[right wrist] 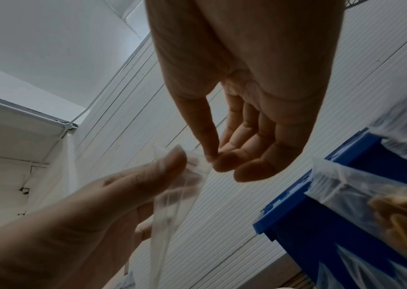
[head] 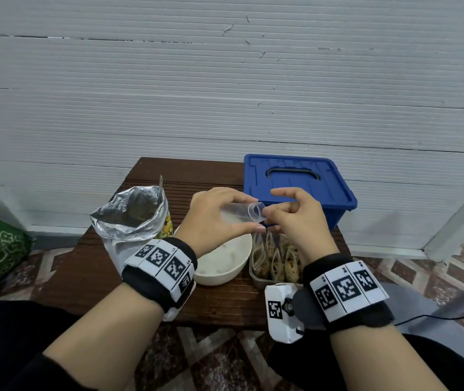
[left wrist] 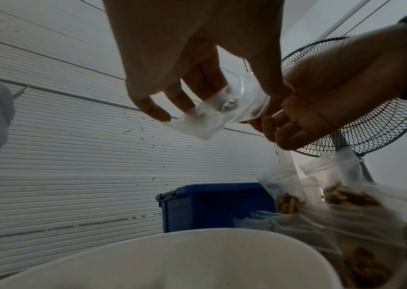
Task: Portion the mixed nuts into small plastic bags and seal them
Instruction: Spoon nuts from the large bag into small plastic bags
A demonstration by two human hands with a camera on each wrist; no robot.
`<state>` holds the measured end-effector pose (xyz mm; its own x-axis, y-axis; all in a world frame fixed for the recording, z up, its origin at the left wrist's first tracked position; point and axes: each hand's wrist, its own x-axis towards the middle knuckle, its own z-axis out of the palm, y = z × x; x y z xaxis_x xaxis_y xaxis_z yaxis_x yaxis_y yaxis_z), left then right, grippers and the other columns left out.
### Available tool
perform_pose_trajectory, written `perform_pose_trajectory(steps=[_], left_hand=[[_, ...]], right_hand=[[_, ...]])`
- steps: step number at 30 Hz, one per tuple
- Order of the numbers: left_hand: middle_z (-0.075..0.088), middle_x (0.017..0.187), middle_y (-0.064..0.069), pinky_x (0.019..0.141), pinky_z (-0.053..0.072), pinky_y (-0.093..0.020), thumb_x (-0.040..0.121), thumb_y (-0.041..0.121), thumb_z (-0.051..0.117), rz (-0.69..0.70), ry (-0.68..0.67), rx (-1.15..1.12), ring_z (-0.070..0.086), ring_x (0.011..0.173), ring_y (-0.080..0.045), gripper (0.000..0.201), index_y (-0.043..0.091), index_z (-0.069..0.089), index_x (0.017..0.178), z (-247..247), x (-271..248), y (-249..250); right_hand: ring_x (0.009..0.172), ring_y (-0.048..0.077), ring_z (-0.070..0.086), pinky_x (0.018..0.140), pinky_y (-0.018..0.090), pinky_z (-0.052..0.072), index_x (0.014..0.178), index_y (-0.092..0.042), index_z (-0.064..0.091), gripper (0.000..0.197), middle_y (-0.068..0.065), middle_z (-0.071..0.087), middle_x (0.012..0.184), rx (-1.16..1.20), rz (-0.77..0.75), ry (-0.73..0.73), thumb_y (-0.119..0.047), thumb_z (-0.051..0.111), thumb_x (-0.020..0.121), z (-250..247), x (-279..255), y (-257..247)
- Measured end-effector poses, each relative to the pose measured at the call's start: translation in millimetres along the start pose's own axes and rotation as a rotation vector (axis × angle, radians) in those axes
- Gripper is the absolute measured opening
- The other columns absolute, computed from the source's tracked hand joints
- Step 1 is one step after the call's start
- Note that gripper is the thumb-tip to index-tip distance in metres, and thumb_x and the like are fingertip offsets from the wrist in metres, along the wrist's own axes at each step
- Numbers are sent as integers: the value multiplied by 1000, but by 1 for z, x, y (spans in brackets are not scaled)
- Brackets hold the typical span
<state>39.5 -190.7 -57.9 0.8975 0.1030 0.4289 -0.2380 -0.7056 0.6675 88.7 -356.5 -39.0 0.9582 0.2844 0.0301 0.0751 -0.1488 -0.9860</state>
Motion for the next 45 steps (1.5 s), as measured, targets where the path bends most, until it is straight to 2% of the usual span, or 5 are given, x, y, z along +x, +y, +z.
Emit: perform_pose_trajectory(steps=[10,23,32,40,45], left_hand=[[68,103,15,85,43,-7,61,45,83,-119,160,-96,58,100,8,48,28,71,105,-50,-2,5],[63,93,20,71,35,3,63,41,83,-372,295,9,53,85,19,44,25,68,102,-153,-21,-50],[71,96,9,90,54,-33,63,51,81,-429,303,-89,65,95,-6,38,30,71,92,-147,-33,-77],[70,94,9,83,52,-23,67,53,78,-427,390,-122,64,91,-5,40,29,69,97,-167,-35,-73],[73,88,9,82,57,-30,55,66,73,-478,282,-175,68,87,-5,49,31,72,90,-169,-37,-74]], right_hand=[[68,13,64,59,24,54,99,-23,56,14,4,69,82,86,-9,-15,-10,58,93,25,6,-13],[71,11,65,74,32,54,98,-26,59,14,8,70,83,-113,-85,-200,-14,59,92,89,-3,-12],[80,5,56,85,36,51,119,-19,61,29,-8,57,82,-237,-143,-204,-27,63,91,148,19,-26],[70,-3,50,58,2,34,95,-15,71,16,-8,62,79,-403,-284,-179,-28,65,89,176,45,-32],[74,18,58,71,30,42,88,-14,69,16,-3,63,73,-619,-527,-227,-22,56,95,183,36,-24]])
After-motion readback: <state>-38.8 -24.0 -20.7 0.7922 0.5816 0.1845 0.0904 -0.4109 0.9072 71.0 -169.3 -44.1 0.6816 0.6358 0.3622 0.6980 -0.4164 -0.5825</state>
